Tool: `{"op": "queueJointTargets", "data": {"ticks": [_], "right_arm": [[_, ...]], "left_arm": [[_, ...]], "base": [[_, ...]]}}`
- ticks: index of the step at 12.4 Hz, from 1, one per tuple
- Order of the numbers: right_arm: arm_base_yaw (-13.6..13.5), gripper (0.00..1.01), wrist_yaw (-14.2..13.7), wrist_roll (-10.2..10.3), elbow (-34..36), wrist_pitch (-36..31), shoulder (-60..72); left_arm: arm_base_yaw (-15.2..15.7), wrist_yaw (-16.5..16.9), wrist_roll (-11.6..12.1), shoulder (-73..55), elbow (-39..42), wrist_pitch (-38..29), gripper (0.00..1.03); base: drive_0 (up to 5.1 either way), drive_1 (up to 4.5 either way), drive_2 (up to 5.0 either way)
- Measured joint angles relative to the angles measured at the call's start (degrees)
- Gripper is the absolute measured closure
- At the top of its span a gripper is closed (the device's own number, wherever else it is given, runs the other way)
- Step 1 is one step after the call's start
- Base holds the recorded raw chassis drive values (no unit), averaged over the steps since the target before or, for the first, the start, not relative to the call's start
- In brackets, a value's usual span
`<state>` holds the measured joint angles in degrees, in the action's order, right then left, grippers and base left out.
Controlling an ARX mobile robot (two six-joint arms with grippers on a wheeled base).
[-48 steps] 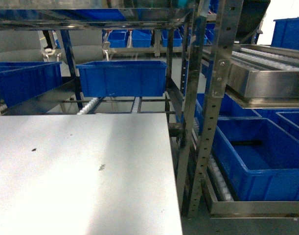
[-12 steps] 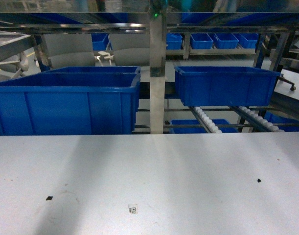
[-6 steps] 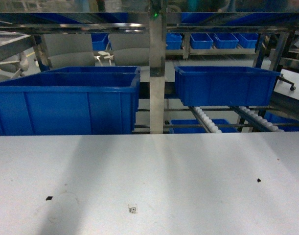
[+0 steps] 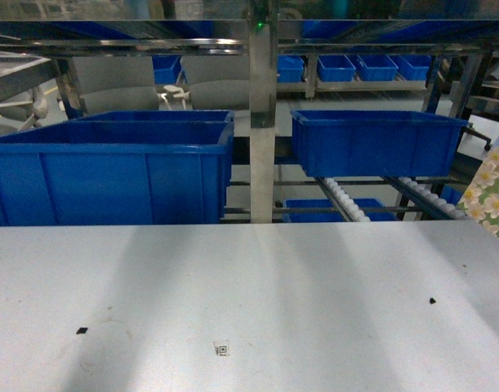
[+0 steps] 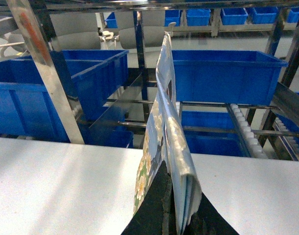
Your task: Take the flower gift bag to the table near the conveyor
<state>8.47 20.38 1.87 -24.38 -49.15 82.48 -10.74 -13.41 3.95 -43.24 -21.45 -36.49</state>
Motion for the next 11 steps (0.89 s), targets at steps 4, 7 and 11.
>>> {"op": "queueJointTargets", "data": {"ticks": [4, 7, 11], "right_arm": [[-0.9, 0.99, 2.47, -0.92, -4.68, -4.22, 15.54], [-1.68, 0.99, 2.6, -2.62, -3.58, -7.85, 21.92], [1.79, 0.99, 1.92, -4.5, -3.34, -10.47, 27.1]], "left_arm": [[0.02, 0.0, 0.0, 0.0, 0.0, 0.0, 1.01], [0.02, 0.0, 0.0, 0.0, 0.0, 0.0, 1.01], [0.02, 0.0, 0.0, 0.0, 0.0, 0.0, 1.01]], "base": [[0.0, 0.0, 0.0], [0.0, 0.0, 0.0], [0.0, 0.0, 0.0]]}}
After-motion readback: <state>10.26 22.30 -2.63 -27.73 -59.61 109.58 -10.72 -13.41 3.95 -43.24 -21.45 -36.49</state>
